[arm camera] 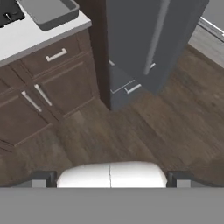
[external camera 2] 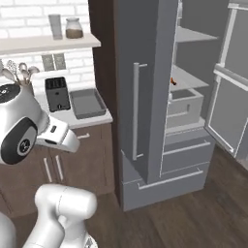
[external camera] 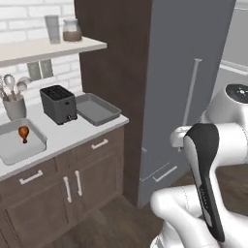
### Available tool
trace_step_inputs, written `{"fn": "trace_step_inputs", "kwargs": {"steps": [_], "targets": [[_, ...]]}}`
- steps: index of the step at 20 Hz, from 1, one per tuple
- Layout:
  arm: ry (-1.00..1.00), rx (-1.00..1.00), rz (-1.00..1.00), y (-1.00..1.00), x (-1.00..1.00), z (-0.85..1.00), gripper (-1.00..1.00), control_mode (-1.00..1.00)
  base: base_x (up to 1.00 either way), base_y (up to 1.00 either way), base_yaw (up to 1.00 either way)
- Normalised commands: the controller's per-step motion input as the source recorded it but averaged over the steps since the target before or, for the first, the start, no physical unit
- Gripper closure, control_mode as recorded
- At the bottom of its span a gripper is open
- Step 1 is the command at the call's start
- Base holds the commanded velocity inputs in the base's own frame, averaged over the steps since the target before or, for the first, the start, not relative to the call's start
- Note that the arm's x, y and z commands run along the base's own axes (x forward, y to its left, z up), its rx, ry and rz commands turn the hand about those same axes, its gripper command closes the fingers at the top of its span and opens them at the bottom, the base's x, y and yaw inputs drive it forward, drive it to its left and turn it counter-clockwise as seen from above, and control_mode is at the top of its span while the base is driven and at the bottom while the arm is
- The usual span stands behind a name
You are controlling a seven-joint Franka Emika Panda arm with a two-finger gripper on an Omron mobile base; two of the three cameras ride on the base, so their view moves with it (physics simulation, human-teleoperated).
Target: Place one onion and one chicken drumstick in each tupperware on the nearby counter, to pack two identical lunches.
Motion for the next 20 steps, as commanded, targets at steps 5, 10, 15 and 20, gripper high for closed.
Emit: {"fn": "trace_step_inputs", "kwargs": {"steps": [5,10,15,20], "targets": [[0.0,0.0,0.0,0.0,0.0,0.0,-1.0,1.0,0.16,-1.0,0.12],[0.0,0.0,0.0,0.0,0.0,0.0,-1.0,1.0,-0.02,-1.0,0.09],[0.0,0.0,0.0,0.0,0.0,0.0,-1.0,1.0,-0.18,-1.0,-0.15],[0.0,0.0,0.0,0.0,0.0,0.0,-1.0,1.0,0.04,-0.75,-0.8]]}}
